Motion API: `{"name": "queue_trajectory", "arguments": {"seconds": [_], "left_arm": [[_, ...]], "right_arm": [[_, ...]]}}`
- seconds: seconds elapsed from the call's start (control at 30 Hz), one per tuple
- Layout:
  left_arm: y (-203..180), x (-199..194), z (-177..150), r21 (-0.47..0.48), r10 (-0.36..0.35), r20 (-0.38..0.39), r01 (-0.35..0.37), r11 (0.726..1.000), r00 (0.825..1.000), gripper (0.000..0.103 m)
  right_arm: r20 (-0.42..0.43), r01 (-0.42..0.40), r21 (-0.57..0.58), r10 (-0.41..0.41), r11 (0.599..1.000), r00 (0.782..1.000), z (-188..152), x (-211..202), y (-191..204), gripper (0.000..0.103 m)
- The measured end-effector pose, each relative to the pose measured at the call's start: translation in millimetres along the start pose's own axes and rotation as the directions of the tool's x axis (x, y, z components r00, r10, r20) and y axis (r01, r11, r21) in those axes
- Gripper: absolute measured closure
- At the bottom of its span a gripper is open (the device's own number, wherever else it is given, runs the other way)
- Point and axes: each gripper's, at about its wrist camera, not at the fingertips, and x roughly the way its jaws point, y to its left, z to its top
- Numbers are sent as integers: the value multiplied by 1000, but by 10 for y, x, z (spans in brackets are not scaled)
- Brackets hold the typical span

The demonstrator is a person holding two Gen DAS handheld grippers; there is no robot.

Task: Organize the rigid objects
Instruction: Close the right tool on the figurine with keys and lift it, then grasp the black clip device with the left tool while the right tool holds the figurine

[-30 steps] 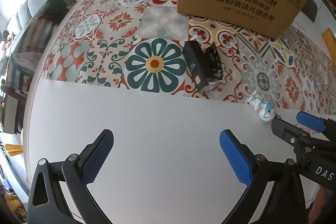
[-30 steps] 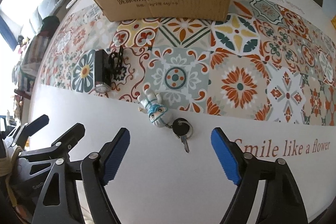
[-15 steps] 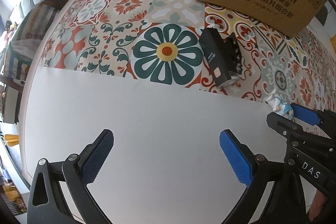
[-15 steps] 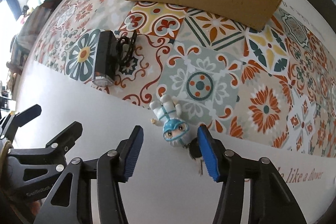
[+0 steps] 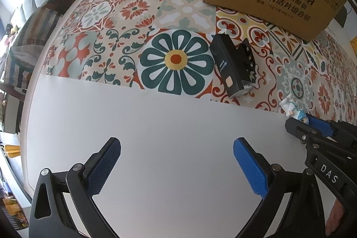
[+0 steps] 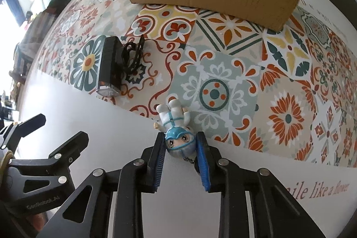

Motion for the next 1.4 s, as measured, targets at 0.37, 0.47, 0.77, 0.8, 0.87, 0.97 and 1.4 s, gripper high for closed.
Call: {"name": "queue_trajectory", "arguments": {"seconds": [0.37,0.47,0.77,0.8,0.87,0.97,1.4], "left_arm": [[-82,-120,70,54,-39,83,35,998,996,2],[-111,-126,130,50,-52,88,48,998,995,5],[-319,-100,395,61,-65,102,59,996,993,8],[-336,-104,400,63,-65,104,59,996,992,9],[-377,-87,439,68,-60,105,53,996,993,11],[-429,-10,504,69,-55,90,49,996,994,18],[-624,305,723,68,-41,43,38,997,998,42]], "right_arm": [[42,-5,26,4,1000,999,-34,-192,-58,75],[49,-10,37,8,999,999,-43,-220,-88,75],[87,-10,98,1,995,996,42,-348,-331,75],[89,-10,104,1,995,996,53,-355,-356,75],[95,-12,114,1,993,995,76,-370,-409,75],[98,-15,126,3,992,995,110,-356,-471,75],[85,-33,151,20,988,996,185,-247,-557,75]]}}
